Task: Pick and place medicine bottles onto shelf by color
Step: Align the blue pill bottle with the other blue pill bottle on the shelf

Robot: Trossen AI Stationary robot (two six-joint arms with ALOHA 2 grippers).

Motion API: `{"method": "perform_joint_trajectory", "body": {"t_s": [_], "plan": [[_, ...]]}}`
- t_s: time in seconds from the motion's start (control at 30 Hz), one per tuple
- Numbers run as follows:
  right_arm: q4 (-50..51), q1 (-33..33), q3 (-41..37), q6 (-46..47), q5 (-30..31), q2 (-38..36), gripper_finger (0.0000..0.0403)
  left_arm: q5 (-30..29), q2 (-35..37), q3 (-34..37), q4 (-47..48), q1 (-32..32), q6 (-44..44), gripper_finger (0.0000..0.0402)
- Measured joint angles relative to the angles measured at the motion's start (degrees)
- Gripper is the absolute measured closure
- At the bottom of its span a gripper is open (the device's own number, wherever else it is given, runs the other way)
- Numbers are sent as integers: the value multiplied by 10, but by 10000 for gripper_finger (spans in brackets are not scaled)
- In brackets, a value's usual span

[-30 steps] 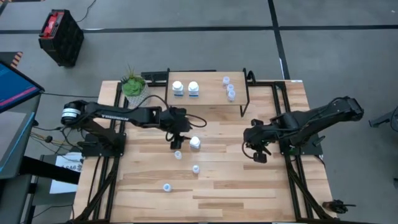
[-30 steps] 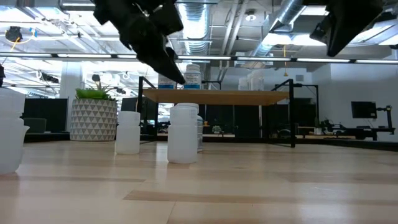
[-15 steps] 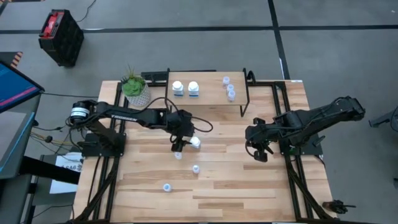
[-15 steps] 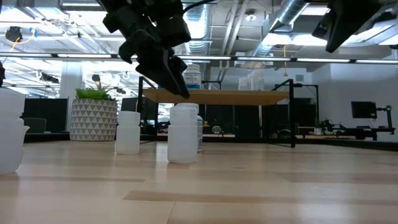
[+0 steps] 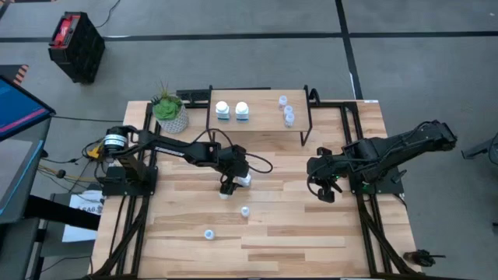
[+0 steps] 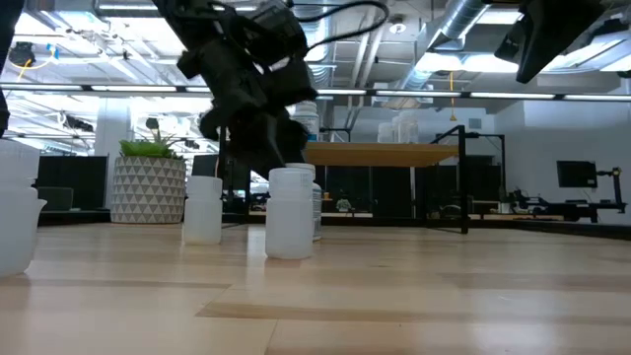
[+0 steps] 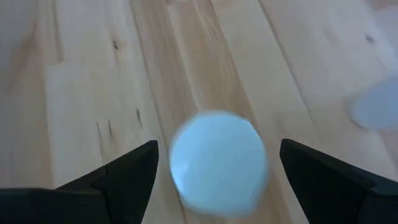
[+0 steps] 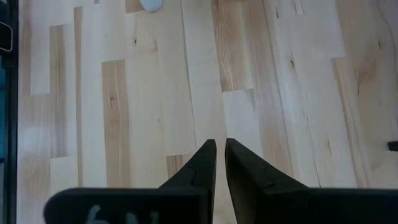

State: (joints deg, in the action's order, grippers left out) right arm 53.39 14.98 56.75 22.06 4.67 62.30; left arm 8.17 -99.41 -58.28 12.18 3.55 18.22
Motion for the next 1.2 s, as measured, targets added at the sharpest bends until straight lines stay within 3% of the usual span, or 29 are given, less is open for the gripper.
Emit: {"method": "perform_joint_trajectory", "body": {"t_s": [0.3, 0.47, 0.6, 0.83, 1.0, 1.2], "plan": [[1, 0, 0, 0, 0, 0, 344, -10, -9, 0, -3, 0, 0, 131], [1, 0, 0, 0, 0, 0, 344, -10, -3, -12, 23, 0, -29, 208], [1, 0, 0, 0, 0, 0, 344, -11, 28, -77, 128, 0, -22, 271], [1, 0, 0, 2, 0, 0, 344, -42, 92, -205, 350, 41, 72, 272], [1, 0, 0, 1, 0, 0, 344, -76, 129, -243, 402, 105, 90, 255], [1, 0, 0, 1, 0, 0, 344, -31, 137, -245, 416, 193, 116, 253]]}}
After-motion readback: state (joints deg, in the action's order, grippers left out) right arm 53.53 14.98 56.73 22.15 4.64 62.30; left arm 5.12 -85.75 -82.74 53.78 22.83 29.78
